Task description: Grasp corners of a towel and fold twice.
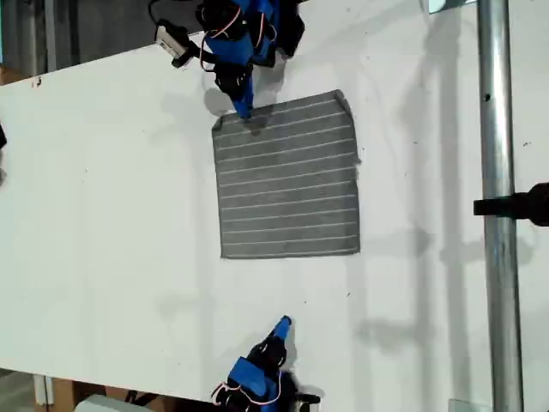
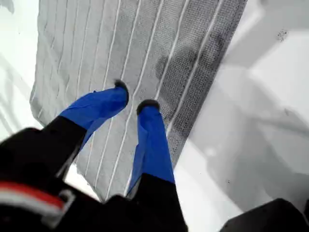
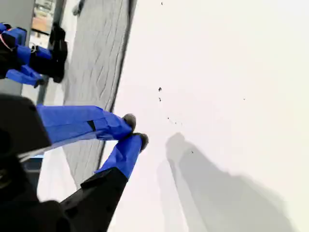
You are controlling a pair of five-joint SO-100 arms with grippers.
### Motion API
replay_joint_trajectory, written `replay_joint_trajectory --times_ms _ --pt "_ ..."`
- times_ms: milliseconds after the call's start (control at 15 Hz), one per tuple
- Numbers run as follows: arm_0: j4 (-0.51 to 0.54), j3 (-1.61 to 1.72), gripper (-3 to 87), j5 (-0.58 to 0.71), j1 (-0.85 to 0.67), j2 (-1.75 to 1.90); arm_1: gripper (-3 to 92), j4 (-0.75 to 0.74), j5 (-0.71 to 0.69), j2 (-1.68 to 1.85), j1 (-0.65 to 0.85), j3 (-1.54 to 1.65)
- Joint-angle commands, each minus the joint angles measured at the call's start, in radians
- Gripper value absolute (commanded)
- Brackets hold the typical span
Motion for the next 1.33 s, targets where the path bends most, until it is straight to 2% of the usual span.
replay_joint_trajectory --times_ms 0,267,400,600,733,1000,1133,1200,1267 --pt "-0.015 0.009 -2.8 -0.565 -0.241 0.006 -0.2 -0.123 -0.021 -0.008 -0.267 -0.011" --pt "-0.015 0.009 -2.8 -0.568 -0.245 0.006 -0.2 -0.126 -0.075 -0.061 -0.273 -0.063" --pt "-0.015 0.009 -2.8 -0.568 -0.245 0.006 -0.2 -0.115 -0.144 -0.127 -0.279 -0.138" --pt "-0.015 0.009 -2.8 -0.568 -0.247 0.006 -0.2 -0.083 -0.244 -0.416 -0.344 -0.391" --pt "-0.015 0.009 -2.8 -0.568 -0.249 0.006 -0.2 0.035 -0.327 -0.687 -0.422 -0.657" --pt "-0.015 0.009 -2.8 -0.569 -0.247 0.006 -0.2 0.305 -0.337 -1.040 -0.635 -1.031" --pt "-0.015 0.009 -2.8 -0.572 -0.247 0.006 0.1 0.351 -0.337 -1.132 -0.750 -1.134" --pt "-0.015 0.009 -2.8 -0.574 -0.247 0.006 2.9 0.357 -0.336 -1.144 -0.785 -1.163" --pt "-0.015 0.009 -2.8 -0.575 -0.247 0.006 16.5 0.379 -0.301 -1.155 -0.810 -1.178"
